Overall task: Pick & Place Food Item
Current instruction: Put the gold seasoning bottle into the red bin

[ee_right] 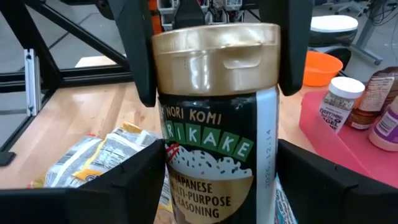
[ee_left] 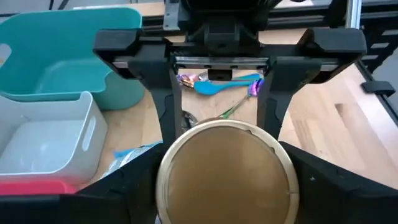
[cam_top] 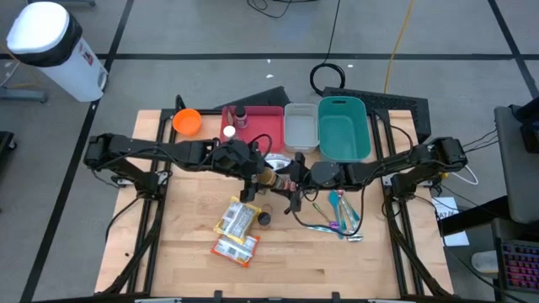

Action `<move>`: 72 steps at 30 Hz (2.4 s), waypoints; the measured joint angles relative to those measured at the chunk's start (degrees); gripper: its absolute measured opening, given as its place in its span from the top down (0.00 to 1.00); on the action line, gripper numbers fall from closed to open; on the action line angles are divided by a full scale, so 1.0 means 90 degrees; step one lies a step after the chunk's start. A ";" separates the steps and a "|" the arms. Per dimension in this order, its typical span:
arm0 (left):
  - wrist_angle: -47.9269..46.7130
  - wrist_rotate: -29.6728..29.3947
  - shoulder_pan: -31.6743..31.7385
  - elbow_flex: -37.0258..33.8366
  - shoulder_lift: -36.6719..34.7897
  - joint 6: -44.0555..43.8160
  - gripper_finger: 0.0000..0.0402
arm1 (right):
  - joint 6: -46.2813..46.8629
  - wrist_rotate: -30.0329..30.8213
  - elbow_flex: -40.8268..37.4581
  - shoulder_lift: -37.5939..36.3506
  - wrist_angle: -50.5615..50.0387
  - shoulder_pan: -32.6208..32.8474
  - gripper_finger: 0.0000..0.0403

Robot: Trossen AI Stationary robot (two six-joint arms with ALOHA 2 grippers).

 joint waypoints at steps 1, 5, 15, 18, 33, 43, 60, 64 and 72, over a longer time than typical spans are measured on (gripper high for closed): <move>-0.0010 -0.0054 -0.0002 0.0000 -0.0035 0.0007 0.32 | -0.0038 0.0006 0.0002 -0.0011 -0.0030 -0.0002 0.30; -0.0403 -0.0604 0.0023 -0.0012 -0.0449 0.0194 0.32 | -0.0171 0.0014 -0.0001 -0.0356 -0.0472 -0.0005 0.15; -0.0947 -0.1521 0.0919 -0.0005 -0.1442 0.0436 0.32 | -0.0047 -0.0014 0.0005 -0.1697 -0.1587 0.0048 0.02; -0.0808 -0.1541 0.1486 0.0015 -0.1426 0.0599 0.32 | -0.0147 -0.0027 0.0002 -0.1885 -0.1685 0.0057 0.02; -0.1567 -0.0185 0.3558 0.1546 0.0931 0.0998 0.32 | -0.0449 -0.0010 0.0002 -0.1747 -0.1736 0.0039 0.01; -0.1489 0.0493 0.4230 0.1984 0.2421 0.0856 0.32 | -0.0525 -0.0010 0.0002 -0.1687 -0.1737 0.0039 0.01; -0.1354 0.0646 0.4814 0.1989 0.3166 0.0350 0.32 | -0.0643 -0.0010 0.0000 -0.1689 -0.1777 0.0039 0.01; -0.1301 0.0556 0.4756 0.1989 0.3172 0.0350 0.32 | -0.0643 -0.0010 0.0000 -0.1689 -0.1780 0.0039 0.02; -0.1238 -0.0064 0.4693 0.1994 0.3174 0.0308 0.05 | -0.0643 -0.0010 0.0000 -0.1689 -0.1780 0.0039 0.01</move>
